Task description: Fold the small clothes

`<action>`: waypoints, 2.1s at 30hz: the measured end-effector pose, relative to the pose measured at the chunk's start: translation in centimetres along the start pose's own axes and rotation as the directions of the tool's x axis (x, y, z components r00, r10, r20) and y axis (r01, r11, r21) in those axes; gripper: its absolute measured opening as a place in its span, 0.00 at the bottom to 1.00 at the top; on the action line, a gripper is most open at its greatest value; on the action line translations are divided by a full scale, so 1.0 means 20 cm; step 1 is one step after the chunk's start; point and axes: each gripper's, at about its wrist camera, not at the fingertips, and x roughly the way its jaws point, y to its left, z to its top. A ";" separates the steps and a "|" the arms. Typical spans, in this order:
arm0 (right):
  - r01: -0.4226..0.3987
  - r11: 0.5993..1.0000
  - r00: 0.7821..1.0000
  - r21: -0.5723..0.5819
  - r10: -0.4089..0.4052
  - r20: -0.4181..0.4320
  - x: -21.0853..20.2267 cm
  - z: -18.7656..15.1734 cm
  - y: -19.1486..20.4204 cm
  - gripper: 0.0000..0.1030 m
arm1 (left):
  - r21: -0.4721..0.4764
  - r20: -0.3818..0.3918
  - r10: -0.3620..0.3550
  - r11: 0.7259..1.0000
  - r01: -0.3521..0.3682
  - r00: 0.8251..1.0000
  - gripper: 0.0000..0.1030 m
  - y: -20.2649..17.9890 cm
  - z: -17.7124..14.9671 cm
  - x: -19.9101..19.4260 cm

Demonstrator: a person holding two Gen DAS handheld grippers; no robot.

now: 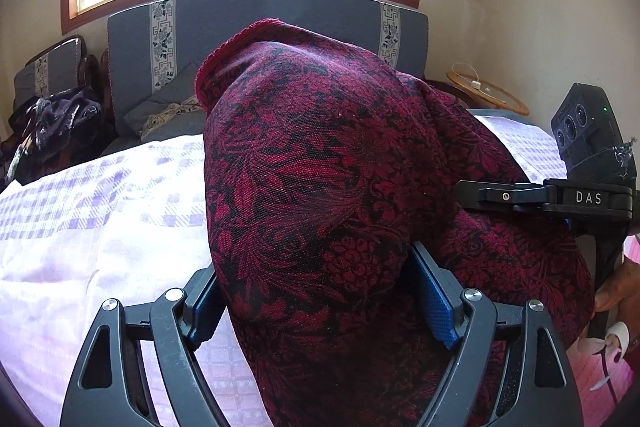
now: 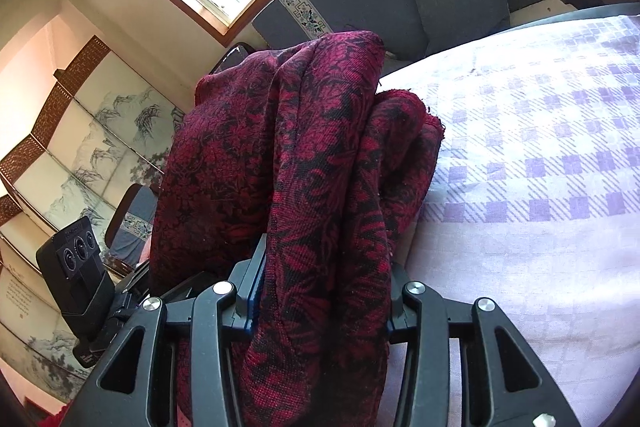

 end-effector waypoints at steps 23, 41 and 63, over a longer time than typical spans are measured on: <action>0.294 0.949 0.937 -0.111 -0.263 0.230 -0.32 -0.34 0.48 0.79 | 0.017 0.169 0.286 0.956 -0.293 0.943 0.94 -0.15 -0.16 -0.44; 0.364 0.914 0.898 -0.177 -0.294 0.327 -0.77 -0.89 0.80 0.93 | -0.055 0.327 0.266 0.963 -0.263 0.907 1.00 -0.49 -0.38 -1.19; 0.394 0.901 0.884 -0.180 -0.318 0.343 -1.01 -1.16 0.80 0.96 | -0.017 0.330 0.217 0.975 -0.224 0.919 1.00 -0.68 -0.58 -1.44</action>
